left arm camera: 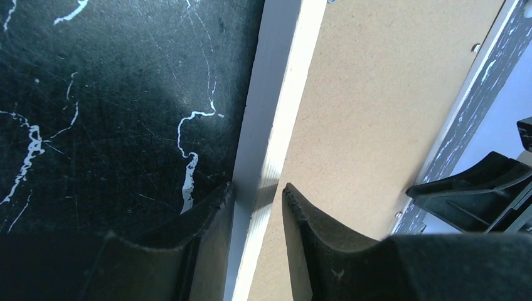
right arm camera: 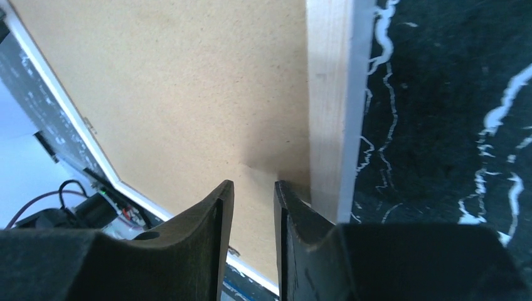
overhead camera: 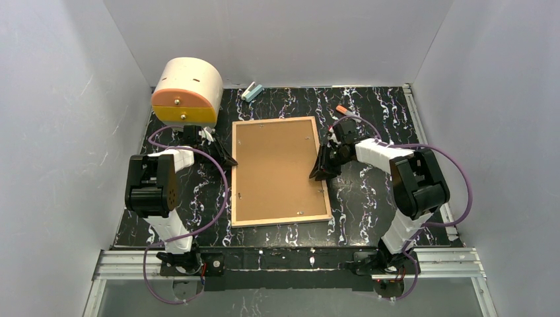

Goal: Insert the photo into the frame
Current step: Install the photo frame at the center of the board.

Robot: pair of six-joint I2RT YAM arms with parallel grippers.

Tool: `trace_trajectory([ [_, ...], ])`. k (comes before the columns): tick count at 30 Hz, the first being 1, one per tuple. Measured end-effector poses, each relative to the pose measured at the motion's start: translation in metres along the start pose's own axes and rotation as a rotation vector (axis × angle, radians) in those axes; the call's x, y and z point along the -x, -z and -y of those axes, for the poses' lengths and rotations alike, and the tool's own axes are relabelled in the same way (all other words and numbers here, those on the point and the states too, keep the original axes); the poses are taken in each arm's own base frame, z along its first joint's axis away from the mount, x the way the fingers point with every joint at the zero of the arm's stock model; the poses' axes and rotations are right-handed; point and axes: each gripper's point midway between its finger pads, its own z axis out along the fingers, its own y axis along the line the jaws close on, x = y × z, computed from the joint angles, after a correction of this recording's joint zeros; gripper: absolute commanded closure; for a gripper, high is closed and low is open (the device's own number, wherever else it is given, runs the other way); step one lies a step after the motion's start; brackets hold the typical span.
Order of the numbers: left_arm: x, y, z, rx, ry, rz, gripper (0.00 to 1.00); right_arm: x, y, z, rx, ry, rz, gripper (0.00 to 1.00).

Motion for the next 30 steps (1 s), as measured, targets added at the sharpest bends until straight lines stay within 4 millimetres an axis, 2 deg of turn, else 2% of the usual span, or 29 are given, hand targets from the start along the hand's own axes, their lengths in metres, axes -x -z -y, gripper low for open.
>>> trace_trajectory([
  [3, 0.0, 0.0, 0.0, -0.002, -0.003, 0.001, 0.66, -0.004, -0.001, -0.006, 0.041, -0.01, -0.02, 0.62],
  [10, 0.001, 0.0, 0.0, 0.014, -0.011, 0.01, 0.59, -0.002, 0.001, -0.006, 0.022, -0.008, -0.012, 0.57],
  [16, 0.001, 0.001, 0.001, 0.021, -0.018, 0.016, 0.58, 0.008, 0.017, -0.01, 0.0, 0.03, 0.056, 0.56],
  [20, 0.0, 0.001, 0.001, 0.027, -0.016, 0.014, 0.61, 0.009, 0.03, -0.015, 0.0, 0.062, 0.087, 0.56],
  [30, -0.002, 0.002, -0.001, 0.038, -0.003, 0.012, 0.72, -0.024, 0.015, 0.006, -0.062, 0.085, -0.015, 0.58],
])
